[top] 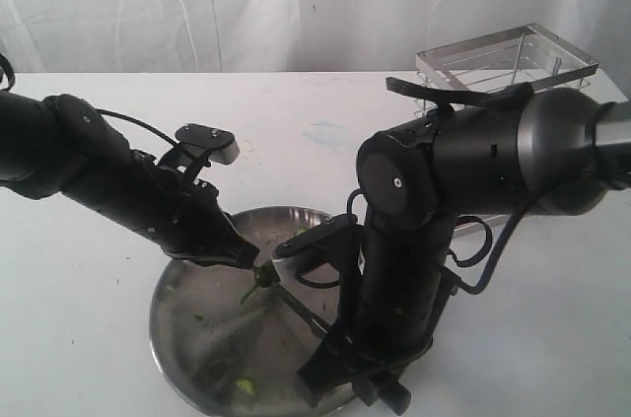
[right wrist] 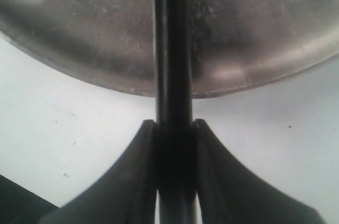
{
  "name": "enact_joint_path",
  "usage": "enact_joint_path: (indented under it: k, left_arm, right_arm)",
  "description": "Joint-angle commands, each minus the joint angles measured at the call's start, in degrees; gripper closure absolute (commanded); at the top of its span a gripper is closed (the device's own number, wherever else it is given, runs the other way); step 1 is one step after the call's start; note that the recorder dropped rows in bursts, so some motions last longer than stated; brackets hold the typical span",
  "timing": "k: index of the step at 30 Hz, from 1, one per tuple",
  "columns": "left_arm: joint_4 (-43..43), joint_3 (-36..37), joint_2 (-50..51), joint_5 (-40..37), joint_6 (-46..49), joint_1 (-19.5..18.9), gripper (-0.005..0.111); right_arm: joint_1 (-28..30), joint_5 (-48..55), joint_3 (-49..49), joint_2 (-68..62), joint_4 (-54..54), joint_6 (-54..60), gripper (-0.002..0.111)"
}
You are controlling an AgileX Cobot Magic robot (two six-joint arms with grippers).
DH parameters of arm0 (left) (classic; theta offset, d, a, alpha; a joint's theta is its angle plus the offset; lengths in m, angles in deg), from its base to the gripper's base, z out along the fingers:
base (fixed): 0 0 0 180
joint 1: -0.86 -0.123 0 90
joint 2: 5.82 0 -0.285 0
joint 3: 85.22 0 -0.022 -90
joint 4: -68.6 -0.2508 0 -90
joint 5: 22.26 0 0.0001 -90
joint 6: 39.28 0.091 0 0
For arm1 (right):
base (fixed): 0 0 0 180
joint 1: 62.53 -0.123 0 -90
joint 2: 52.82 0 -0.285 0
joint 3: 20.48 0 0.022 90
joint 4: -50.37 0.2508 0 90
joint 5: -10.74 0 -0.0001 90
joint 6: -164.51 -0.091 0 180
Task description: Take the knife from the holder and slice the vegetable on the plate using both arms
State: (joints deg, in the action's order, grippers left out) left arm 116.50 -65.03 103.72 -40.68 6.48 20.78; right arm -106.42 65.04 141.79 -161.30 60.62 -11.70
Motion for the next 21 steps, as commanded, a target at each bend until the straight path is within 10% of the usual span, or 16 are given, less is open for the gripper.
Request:
enact_joint_path:
  k: [1,21]
  left_arm:
    - [3.8,0.5,1.4,-0.2,2.2,0.3,0.107]
    - [7.0,0.3,2.9,2.6,2.2,0.3,0.107]
  right_arm:
    - [-0.1,0.6,-0.2,0.5,-0.3,1.2,0.108]
    - [-0.1,0.9,-0.2,-0.7,-0.2,4.1,0.108]
